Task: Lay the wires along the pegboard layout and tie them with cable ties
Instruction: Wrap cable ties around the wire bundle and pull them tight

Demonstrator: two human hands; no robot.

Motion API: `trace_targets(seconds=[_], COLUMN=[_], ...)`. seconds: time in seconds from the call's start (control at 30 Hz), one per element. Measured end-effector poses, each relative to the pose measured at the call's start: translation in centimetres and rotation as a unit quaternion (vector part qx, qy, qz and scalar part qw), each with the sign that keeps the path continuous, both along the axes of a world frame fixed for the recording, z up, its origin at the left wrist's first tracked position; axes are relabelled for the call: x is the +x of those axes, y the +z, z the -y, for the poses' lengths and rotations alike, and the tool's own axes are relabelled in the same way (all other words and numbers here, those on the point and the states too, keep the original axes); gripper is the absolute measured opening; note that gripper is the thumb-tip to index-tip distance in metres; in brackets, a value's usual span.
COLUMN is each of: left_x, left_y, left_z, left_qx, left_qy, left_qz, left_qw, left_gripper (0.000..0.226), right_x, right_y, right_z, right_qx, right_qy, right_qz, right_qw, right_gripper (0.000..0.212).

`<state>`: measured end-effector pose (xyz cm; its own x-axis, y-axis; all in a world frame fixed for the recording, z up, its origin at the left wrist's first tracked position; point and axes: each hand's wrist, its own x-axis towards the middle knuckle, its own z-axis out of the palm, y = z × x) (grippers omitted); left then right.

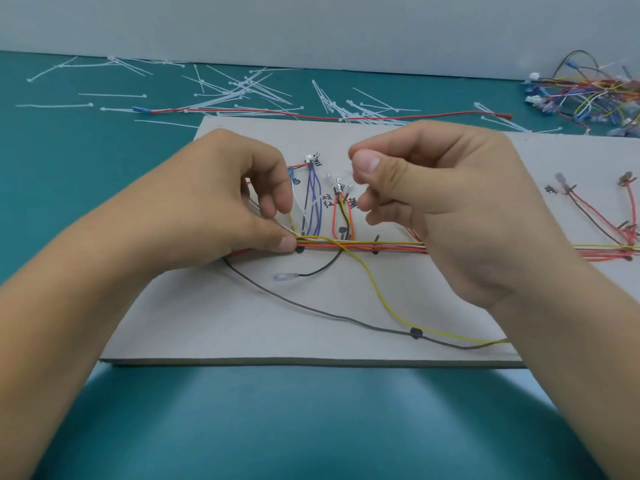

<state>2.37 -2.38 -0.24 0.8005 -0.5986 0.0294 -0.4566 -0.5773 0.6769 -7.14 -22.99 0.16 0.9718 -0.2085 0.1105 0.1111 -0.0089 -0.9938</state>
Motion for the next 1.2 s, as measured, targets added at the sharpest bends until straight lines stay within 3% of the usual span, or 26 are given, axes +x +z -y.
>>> trace_targets(seconds=[0.13,0.27,0.47,0.6,0.8,0.93,1.2], left_x=[0.1,0.0,-0.2,-0.6,-0.5,-0.5,-0.9], left_y=[-0.3,-0.3,-0.2,-0.3,-0.2,-0.1,0.4], left_z=[0.2,0.3,0.5,0.7,0.6,0.5,0.1], left_qx=[0.004,0.006,-0.01,-0.017,0.008,0.032,0.05], left_qy=[0.006,0.018,0.044,0.041,0.072,0.08,0.051], left_qz=[-0.02,-0.023,-0.042,-0.048,-0.017,0.0,0.018], left_qw=[1.0,1.0,0.998,0.998,0.997,0.996,0.997], left_gripper=[0.032,0.032,0.038,0.04,0.049,0.053,0.047], right_x=[-0.1,-0.7,-1.3,-1.2,-0.9,-0.4,0.0], right_y=[0.1,2.1,3.6,0.4,-1.2,-2.2,-3.1], right_z=[-0.3,0.9,0.5,-3.0,-4.4,-3.6,-3.5], right_qx=[0.043,0.05,0.147,0.125,0.124,0.066,0.058], right_qy=[-0.002,0.005,0.035,-0.014,-0.048,-0.076,-0.097], right_qz=[-0.02,0.018,0.052,0.003,0.058,0.007,-0.04], right_qw=[0.999,0.999,0.987,0.992,0.989,0.995,0.993], right_gripper=[0.005,0.008,0.009,0.004,0.012,0.015,0.013])
